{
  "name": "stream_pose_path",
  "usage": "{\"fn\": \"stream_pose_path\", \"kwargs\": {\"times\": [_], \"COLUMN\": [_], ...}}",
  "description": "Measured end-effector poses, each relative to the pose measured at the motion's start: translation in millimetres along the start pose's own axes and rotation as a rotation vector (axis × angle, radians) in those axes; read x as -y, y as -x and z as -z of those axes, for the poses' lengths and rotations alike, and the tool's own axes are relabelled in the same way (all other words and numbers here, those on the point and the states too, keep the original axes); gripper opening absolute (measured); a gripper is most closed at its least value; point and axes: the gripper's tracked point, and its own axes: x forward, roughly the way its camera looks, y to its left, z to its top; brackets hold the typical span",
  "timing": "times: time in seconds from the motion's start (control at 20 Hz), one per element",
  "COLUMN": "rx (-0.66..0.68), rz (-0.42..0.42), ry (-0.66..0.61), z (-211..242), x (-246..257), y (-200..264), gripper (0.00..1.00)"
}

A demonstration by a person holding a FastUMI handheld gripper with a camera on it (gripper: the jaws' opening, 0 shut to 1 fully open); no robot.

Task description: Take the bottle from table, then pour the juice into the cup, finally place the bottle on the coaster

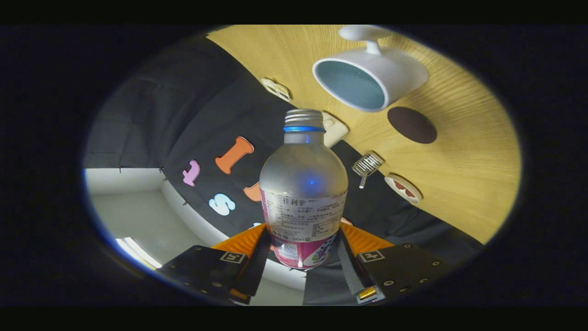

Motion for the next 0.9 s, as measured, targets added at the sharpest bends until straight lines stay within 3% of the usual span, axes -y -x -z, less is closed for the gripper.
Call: {"fn": "stream_pose_path", "kwargs": {"times": [0.15,0.3,0.55,0.9], "rx": [0.007,0.004,0.008,0.021], "rz": [0.068,0.162,0.205,0.177], "ry": [0.075,0.277,0.56,1.084], "z": [-5,-4,-8,-15], "x": [20,46,50,23], "y": [-2,-2,0,0], "gripper": [0.73,0.73,0.74,0.74]}}
